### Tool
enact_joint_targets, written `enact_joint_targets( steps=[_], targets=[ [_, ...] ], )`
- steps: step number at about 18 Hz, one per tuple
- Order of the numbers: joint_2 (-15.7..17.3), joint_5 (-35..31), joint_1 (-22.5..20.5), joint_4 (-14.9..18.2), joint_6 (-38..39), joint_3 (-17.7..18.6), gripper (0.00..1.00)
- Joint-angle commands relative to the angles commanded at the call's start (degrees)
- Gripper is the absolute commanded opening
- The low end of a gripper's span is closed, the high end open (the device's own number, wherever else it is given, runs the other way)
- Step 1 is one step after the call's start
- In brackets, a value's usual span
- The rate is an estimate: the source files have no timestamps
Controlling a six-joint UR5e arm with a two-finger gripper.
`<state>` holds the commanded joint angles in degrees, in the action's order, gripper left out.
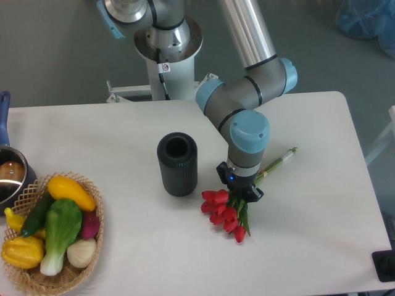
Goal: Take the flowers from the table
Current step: 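Lift the grasped red tulips up off the table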
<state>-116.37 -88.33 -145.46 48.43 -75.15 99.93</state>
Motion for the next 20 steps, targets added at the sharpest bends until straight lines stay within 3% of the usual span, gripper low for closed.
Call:
enact_joint_targets(
  steps=[20],
  targets=[
    [1.2,-1.4,-1.7,1.0,1.1,-7.8,0.31]
  ],
)
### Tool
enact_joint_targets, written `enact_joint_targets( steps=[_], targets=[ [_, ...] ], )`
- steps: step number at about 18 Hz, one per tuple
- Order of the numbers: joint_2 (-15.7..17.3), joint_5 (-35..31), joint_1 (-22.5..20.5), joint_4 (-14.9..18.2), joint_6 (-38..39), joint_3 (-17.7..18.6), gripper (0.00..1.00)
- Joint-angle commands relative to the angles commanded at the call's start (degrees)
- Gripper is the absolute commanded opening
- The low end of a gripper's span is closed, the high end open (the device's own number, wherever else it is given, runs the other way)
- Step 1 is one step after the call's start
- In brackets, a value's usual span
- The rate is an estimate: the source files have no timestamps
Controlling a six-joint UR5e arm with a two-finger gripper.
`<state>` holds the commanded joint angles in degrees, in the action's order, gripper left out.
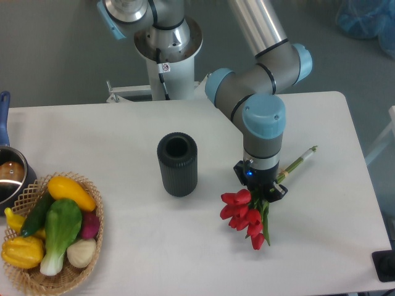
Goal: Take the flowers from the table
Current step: 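Lift the grasped red tulips up off the table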
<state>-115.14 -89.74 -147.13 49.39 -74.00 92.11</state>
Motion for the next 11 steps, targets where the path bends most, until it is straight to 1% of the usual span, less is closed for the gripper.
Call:
enact_joint_targets(
  steps=[5,9,11],
  targets=[
    [-0.1,0.1,-0.9,2.0,0.2,-2.5,0.32],
    [-0.7,0.0,-1.7,6.0,0.1,-5.4,0.31],
    [-0.8,0.0,-1.6,7.2,0.1,-6.2,0.31]
  ],
)
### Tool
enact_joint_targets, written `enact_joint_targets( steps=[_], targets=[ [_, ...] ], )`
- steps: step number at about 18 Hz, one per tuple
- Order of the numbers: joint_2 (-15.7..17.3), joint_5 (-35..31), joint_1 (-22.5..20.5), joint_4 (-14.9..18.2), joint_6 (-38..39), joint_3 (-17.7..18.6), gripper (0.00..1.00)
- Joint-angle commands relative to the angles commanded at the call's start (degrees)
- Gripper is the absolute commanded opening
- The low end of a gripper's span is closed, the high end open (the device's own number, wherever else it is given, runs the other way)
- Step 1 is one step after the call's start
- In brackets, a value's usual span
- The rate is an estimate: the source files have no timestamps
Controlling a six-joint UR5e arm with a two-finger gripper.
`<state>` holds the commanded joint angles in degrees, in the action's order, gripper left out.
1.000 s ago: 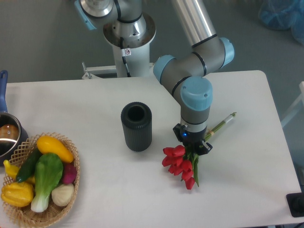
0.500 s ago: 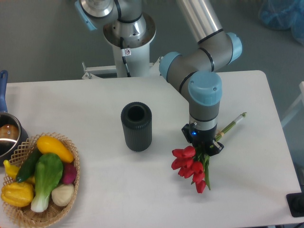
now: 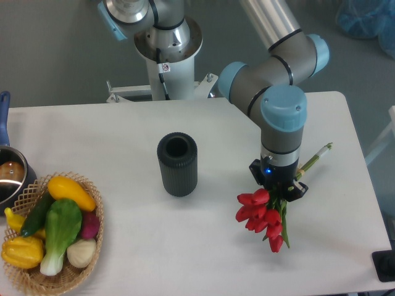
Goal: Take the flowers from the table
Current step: 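Lift the grasped red tulips up off the table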
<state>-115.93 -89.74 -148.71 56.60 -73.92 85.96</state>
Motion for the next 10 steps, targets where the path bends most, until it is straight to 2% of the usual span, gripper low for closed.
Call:
enact_joint_targets(
  steps=[3,5,10],
  targets=[
    [-0.2,0.1,0.0,1.0,0.0,-1.0,0.31],
    [-0.3,0.0,0.0,2.7,0.0,-2.1,0.31],
    [-0.4,-0.1,0.1,3.0,0.0,-2.1,0.31]
  ],
)
